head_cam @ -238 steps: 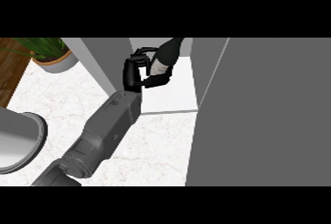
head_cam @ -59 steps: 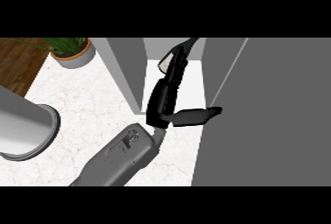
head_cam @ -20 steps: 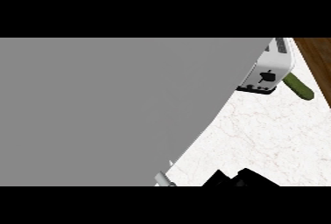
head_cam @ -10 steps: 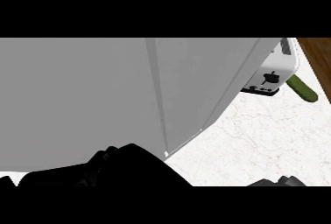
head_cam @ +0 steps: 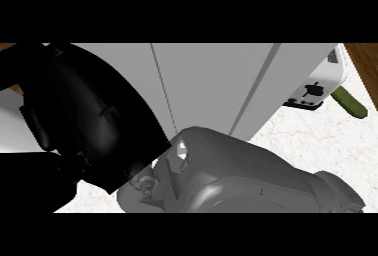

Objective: Pick up the wine, place it into the cabinet and close the cabinet

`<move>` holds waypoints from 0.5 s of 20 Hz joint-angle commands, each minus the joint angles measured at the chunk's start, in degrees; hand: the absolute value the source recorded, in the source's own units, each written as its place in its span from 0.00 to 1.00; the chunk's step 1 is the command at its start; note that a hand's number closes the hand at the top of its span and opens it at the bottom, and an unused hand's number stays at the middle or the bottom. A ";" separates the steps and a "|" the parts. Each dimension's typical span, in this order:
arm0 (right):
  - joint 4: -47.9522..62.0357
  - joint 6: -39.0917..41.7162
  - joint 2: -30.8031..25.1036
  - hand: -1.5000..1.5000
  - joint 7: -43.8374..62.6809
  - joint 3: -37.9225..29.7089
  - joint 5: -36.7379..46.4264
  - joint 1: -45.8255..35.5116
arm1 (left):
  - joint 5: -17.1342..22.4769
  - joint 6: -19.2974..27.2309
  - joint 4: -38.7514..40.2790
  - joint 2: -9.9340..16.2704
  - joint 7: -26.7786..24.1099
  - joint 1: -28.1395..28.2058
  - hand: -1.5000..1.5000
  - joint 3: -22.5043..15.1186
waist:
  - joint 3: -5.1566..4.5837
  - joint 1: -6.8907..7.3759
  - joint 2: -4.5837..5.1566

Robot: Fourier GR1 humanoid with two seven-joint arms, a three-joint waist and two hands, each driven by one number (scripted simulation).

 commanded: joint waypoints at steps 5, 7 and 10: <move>22.48 3.36 0.06 1.00 -12.52 -7.99 -3.85 -4.73 | 2.16 -9.10 5.65 0.36 0.12 3.26 1.00 6.56 | 0.02 0.00 0.09; 28.79 3.14 0.06 1.00 -17.46 -7.88 -4.76 -4.10 | 4.85 -6.16 4.72 1.75 2.62 -0.24 1.00 7.40 | 0.05 -0.29 0.53; 35.11 5.11 0.06 1.00 -20.41 -9.99 -4.51 -5.55 | 2.72 -3.67 3.35 -0.50 2.67 -0.77 1.00 5.23 | 0.06 -0.74 0.64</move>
